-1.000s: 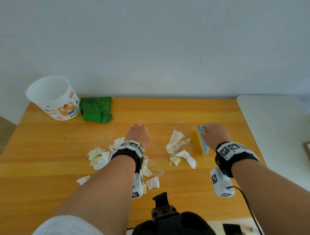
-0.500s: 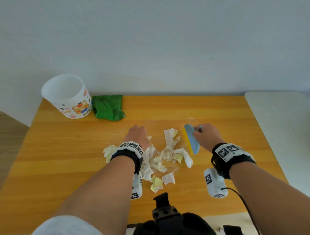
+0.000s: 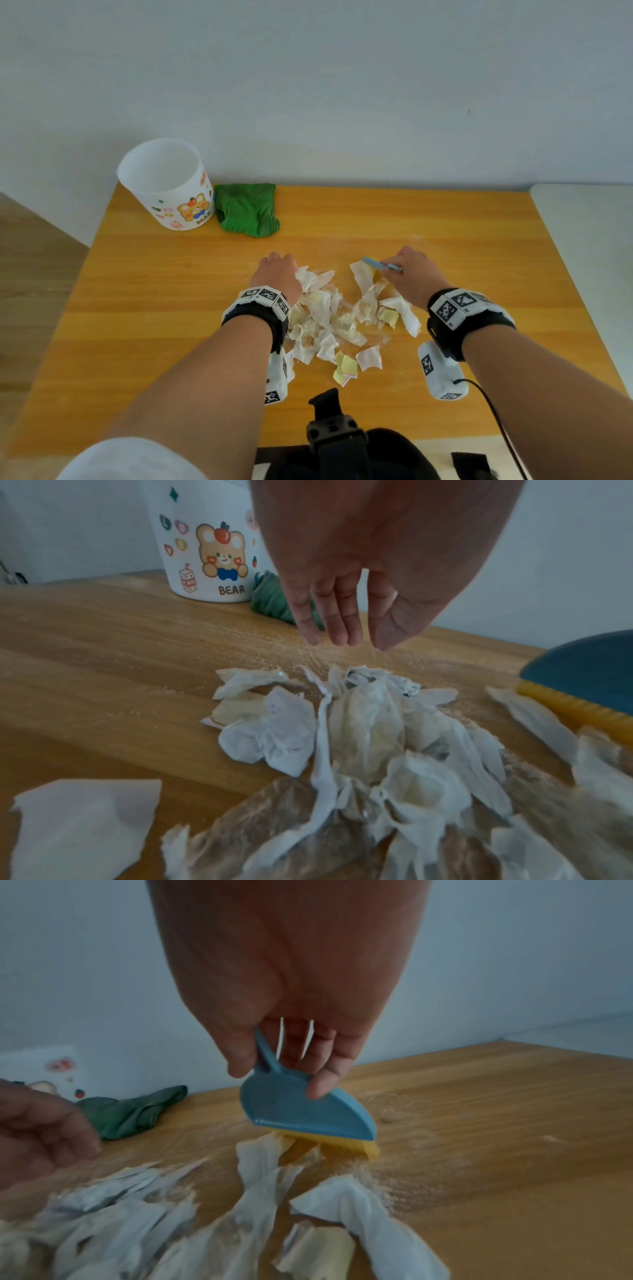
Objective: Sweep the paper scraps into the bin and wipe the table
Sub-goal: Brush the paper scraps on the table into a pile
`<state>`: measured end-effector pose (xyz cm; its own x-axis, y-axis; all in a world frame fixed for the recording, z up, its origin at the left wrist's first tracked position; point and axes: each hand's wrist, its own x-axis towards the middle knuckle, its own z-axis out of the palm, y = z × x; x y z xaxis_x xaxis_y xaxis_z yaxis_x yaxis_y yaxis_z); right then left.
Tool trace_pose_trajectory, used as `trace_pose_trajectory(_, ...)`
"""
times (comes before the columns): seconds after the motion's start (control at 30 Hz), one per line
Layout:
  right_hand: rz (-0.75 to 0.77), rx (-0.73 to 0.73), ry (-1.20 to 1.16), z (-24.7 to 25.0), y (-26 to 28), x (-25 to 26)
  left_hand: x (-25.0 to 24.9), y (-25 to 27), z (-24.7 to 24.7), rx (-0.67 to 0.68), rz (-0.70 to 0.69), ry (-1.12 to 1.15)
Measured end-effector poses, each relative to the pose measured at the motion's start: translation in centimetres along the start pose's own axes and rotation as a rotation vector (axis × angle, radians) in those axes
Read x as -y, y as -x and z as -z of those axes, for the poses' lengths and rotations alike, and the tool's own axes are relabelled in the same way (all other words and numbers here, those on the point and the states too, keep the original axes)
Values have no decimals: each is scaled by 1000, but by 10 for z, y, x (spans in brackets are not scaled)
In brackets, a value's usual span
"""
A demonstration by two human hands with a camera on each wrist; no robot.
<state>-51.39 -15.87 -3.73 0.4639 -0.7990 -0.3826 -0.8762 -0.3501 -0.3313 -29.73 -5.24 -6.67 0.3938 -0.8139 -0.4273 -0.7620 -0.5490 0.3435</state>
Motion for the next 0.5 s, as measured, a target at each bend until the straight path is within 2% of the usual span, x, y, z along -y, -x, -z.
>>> trace_pose_trajectory(0.1, 42, 24, -47, 5, 1, 12, 1, -1, 2, 9, -12, 7)
trace_pose_trajectory(0.23, -90, -97, -147, 12, 4, 10, 1, -3, 5, 11, -31, 3)
trace_pose_trajectory(0.37, -266, -253, -12, 17, 15, -3, 4, -3, 9, 9, -42, 11)
trace_pose_trajectory(0.5, -402, -269, 166, 7, 29, -8, 11, -2, 11, 3, -52, 4)
